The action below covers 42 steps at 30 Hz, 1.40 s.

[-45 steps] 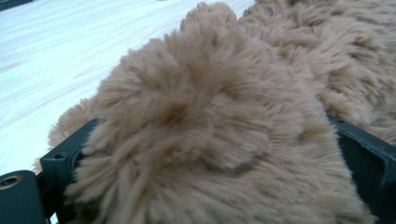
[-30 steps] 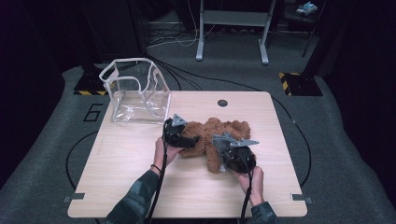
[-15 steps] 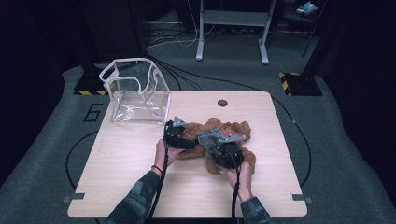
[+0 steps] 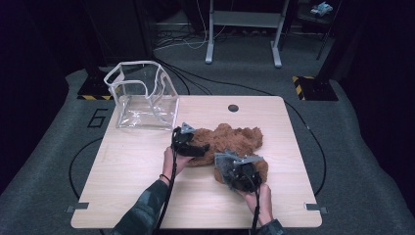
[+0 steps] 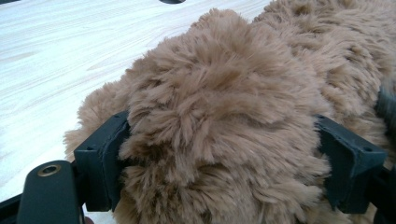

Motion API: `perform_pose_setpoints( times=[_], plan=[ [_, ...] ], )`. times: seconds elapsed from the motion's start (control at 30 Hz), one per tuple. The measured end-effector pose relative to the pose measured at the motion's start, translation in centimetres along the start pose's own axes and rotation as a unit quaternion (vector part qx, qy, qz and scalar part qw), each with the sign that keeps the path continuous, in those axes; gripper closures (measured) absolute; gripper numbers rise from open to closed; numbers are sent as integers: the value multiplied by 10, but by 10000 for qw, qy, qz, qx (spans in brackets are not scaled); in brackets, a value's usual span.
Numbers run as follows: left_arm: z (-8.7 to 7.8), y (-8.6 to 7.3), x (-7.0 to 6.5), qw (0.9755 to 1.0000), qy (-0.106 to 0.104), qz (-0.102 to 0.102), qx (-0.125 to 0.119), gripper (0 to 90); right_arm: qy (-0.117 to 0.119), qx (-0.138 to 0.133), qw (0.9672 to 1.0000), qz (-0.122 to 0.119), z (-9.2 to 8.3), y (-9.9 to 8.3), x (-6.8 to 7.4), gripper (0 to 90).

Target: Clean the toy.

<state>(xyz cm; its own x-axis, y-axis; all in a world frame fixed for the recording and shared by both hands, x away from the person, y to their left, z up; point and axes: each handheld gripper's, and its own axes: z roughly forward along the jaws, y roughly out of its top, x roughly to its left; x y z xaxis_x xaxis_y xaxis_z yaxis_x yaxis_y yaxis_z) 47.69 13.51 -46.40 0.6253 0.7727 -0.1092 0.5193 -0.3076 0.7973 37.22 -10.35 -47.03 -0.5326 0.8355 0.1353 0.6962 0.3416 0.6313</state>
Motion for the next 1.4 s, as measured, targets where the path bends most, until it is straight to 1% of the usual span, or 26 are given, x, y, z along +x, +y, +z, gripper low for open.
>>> perform_pose_setpoints(
  times=[0.1,0.2,0.23,0.27,0.3,0.33,0.37,0.43,0.47,0.53,0.57,0.67,0.73,0.8,0.83,0.87,0.97,1.03,1.1,1.13,1.2,1.23,1.27,1.3,1.37,1.4],
  plan=[
    [0,0,0,10000,20,31,12,168,-77,-308,9995,-1,-13,15,-4,744],
    [0,0,0,10000,27,21,8,169,-225,-573,9981,-56,-18,36,-8,741],
    [0,0,0,10000,28,17,7,169,-209,-624,9978,9,-18,42,-8,741],
    [0,0,0,10000,26,9,6,169,-203,-672,9975,-19,-14,49,-9,741],
    [0,0,0,10000,23,-10,5,169,-200,-608,9979,26,-11,51,-8,741],
    [0,0,0,10000,23,1,11,169,-168,-573,9982,-25,-6,51,-7,741],
    [0,0,0,10000,21,18,15,169,-145,-465,9988,-25,-2,49,-4,742],
    [0,0,0,10000,2,37,22,169,-133,-416,9990,12,2,46,0,742],
    [-1,0,1,10000,-14,50,30,169,-109,-251,9996,-62,7,34,5,744],
    [-1,0,1,10000,-25,11,6,168,-26,-132,9999,-22,8,22,7,745],
    [-1,0,1,10000,-46,25,8,167,-41,-30,10000,-66,9,17,8,745],
    [-4,1,1,9999,-121,37,-95,155,33,225,9995,-207,11,3,9,745],
    [-9,2,1,9997,-133,24,-222,148,16,232,9995,-210,9,0,8,745],
    [-14,4,1,9993,-146,108,-321,152,-33,134,9998,-148,2,2,5,744],
    [-17,5,1,9991,-144,133,-383,153,-39,23,9999,-160,-2,5,4,744],
    [-20,6,0,9987,-175,143,-453,155,-77,-30,9999,-133,-8,9,3,744],
    [-28,11,1,9978,-106,144,-631,156,-127,-355,9992,-128,-21,25,5,744],
    [-29,15,3,9982,-13,132,-581,161,-185,-499,9984,-204,-27,38,9,744],
    [-25,15,4,9989,125,193,-404,169,-194,-624,9974,-304,-28,52,13,743],
    [-22,15,5,9992,160,167,-315,176,-217,-657,9974,-195,-25,58,17,743],
    [-18,12,7,9995,106,29,-284,178,-171,-670,9973,-232,-16,68,19,742],
    [-17,11,8,9996,114,-25,-274,179,-192,-593,9979,-195,-9,72,21,742],
    [-17,11,8,9996,114,-25,-274,183,-192,-593,9979,-195,-9,72,21,742],
    [-14,10,10,9996,85,-84,-252,184,-215,-433,9986,-202,6,72,23,744],
    [-12,9,12,9997,96,-110,-180,185,-244,-315,9989,-244,14,68,25,746],
    [-11,7,14,9998,54,-130,-165,186,-257,-274,9990,-235,16,64,27,747]
  ],
)
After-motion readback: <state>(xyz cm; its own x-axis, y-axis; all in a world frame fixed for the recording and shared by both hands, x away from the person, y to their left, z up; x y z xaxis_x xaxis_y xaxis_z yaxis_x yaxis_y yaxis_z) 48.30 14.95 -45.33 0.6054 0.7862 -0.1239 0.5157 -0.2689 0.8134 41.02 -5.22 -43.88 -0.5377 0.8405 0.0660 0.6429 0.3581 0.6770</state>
